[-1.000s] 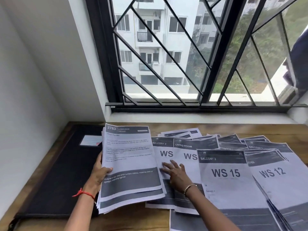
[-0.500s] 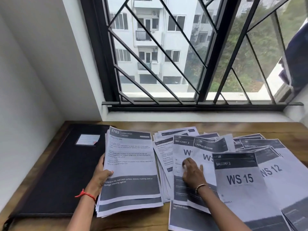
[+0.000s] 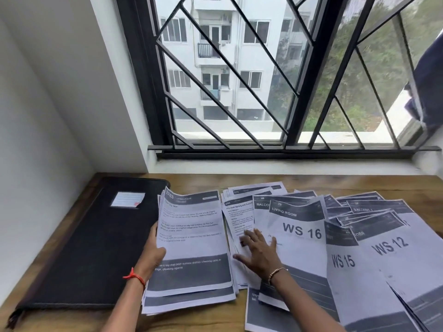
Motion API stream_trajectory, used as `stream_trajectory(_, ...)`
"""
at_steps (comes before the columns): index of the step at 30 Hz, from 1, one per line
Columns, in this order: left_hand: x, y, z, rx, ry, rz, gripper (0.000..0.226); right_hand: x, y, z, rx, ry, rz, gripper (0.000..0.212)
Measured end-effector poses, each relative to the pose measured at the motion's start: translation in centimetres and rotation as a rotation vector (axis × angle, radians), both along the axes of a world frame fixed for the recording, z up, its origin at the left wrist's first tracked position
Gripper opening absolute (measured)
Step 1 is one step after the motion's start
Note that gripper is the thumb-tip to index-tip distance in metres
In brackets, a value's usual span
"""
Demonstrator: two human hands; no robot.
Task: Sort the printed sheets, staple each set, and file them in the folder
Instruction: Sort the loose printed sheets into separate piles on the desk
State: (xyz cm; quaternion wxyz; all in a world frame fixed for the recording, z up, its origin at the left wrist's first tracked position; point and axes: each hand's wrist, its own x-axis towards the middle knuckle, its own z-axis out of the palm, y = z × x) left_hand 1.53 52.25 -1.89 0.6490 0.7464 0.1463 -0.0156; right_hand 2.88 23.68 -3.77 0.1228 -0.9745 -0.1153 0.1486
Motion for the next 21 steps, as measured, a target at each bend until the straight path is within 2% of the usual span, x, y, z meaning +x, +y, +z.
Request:
stream_trajectory(1, 0.1, 0.0, -0.2, 0.024, 0.004, -0.001, 0.081, 0.1, 0.0, 0.0, -0.019, 0.004, -0.006, 0.086)
stream_trajectory(4, 0.2, 0.0, -0.6, 0.110, 0.010, -0.014, 0.082, 0.2, 0.6, 0.0, -0.056, -0.006, -0.066, 0.066)
stream_trajectory(10, 0.9, -1.0, 0.0, 0.406, -0.008, 0.002, 0.081, 0.6, -0.2, 0.0, -0.049, 0.007, -0.155, 0.064)
stream_trajectory(13, 1.3, -1.9, -0.2, 0.607, 0.036, 0.043, 0.077, 0.9, -1.0, 0.1, 0.038, 0.034, -0.178, 0.061)
stream_trajectory(15, 1.7, -2.6, -0.5, 0.824, 0.027, 0.082, 0.072, 1.0, -1.4, 0.3, 0.151, 0.032, -0.194, 0.059)
stream_trajectory(17, 2.1, -4.3, -0.4, 0.937, -0.058, 0.095, 0.068, 0.9, -2.0, 1.1, 0.349, -0.020, -0.249, 0.057)
stream_trajectory(21, 2.6, -9.7, -0.2, 0.845, -0.293, -0.048, 0.052, -0.2, -3.2, 5.8, 0.874, -0.008, -0.342, 0.028)
